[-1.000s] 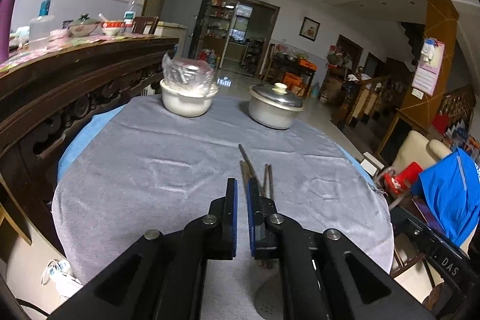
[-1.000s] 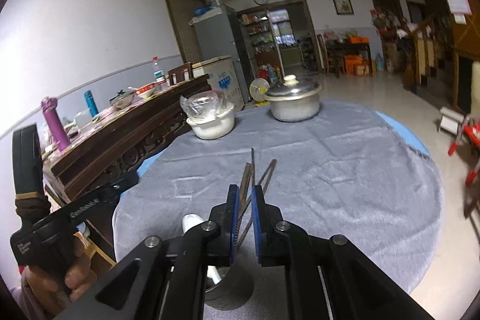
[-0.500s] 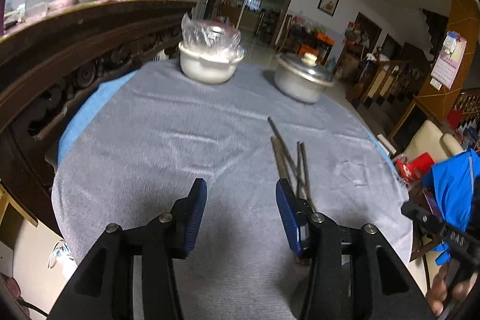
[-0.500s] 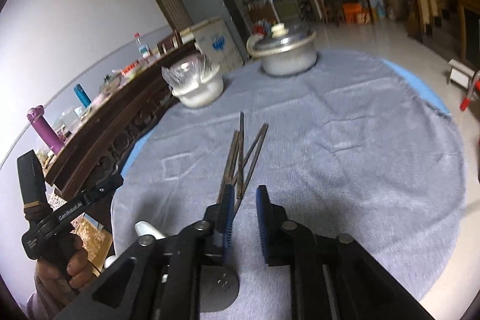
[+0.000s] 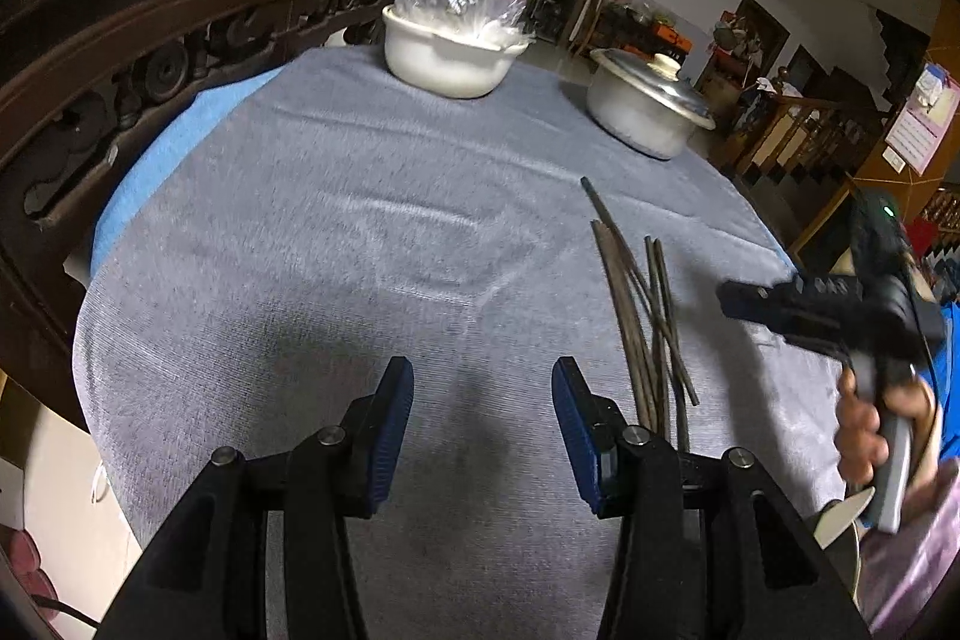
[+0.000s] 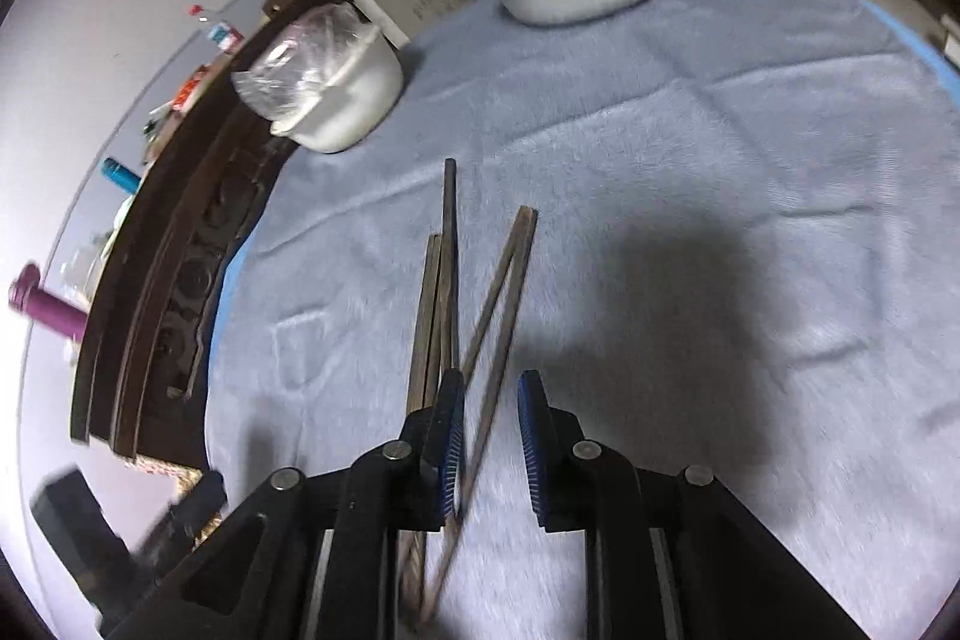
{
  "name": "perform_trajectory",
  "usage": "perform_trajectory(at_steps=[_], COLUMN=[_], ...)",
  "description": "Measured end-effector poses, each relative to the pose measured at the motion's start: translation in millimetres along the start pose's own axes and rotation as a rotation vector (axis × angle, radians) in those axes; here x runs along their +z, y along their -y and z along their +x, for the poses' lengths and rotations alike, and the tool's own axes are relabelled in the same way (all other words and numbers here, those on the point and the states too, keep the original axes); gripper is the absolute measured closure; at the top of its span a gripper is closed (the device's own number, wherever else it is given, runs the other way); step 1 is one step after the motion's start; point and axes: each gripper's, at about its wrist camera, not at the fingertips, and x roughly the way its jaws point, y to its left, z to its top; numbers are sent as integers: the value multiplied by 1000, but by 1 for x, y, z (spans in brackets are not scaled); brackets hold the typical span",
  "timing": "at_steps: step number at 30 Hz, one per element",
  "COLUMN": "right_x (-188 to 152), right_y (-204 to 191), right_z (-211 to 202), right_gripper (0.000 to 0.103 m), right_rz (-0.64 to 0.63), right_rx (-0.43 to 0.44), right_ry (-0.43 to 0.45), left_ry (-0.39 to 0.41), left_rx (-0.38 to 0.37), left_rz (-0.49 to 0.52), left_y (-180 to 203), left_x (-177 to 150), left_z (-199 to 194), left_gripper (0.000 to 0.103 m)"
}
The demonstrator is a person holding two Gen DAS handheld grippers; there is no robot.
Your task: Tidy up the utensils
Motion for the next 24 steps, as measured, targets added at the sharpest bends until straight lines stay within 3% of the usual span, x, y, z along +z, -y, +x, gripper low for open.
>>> perform_trajectory(at_steps=[9,15,18,24], right_x=[30,35,40,57], right_y=[-16,-28,-32,-6], right_z=[50,62,65,53], right_gripper=[83,83,91,91], right_rz=[-7,-75,-138,-125], right_rx=[-142,-225,-284,-311], right_ry=[-129,-134,-125,-106], left_ry=[-22,-32,-54,-127], left_rx=[-7,-6,-12,-40], left_rz=[5,27,37,81], left_y=[-5,-2,0,17], left_x=[13,22,31,68], left_z=[12,22,31,67], left_gripper=[54,54,54,54])
